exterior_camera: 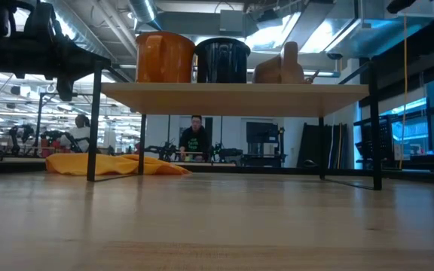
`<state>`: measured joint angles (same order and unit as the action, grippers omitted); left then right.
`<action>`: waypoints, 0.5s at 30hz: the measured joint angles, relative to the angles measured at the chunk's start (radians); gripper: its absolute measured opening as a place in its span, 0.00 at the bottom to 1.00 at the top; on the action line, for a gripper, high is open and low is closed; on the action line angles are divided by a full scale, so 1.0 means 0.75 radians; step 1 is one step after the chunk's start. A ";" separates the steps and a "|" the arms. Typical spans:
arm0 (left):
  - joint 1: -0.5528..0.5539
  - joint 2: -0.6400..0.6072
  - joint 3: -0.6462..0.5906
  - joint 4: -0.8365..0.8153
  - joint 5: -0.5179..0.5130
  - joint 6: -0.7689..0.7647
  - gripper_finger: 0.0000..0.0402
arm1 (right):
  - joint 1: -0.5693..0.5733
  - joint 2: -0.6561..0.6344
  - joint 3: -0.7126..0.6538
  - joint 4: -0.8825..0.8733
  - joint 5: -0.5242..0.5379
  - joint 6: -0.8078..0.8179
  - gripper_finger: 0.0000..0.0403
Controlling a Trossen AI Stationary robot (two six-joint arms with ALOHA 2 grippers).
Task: Stack small to large cups/mugs on shelf
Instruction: Return to Home Position
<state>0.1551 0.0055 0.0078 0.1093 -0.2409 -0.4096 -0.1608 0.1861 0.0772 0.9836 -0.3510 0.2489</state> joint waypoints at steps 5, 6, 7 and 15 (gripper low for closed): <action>0.000 0.000 0.000 0.000 0.000 -0.006 0.00 | -0.003 -0.031 -0.001 0.002 0.011 -0.023 0.17; 0.000 0.000 0.000 0.000 0.000 -0.006 0.00 | -0.003 -0.039 -0.001 -0.019 0.025 -0.014 0.17; 0.000 0.000 0.000 0.001 0.000 -0.007 0.00 | -0.003 -0.047 -0.002 -0.043 0.047 0.007 0.17; 0.000 0.000 0.000 0.004 -0.001 -0.009 0.00 | 0.004 -0.063 -0.091 0.233 0.135 0.021 0.17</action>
<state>0.1550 0.0055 0.0078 0.1120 -0.2413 -0.4164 -0.1577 0.1392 0.0093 1.1584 -0.2497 0.2644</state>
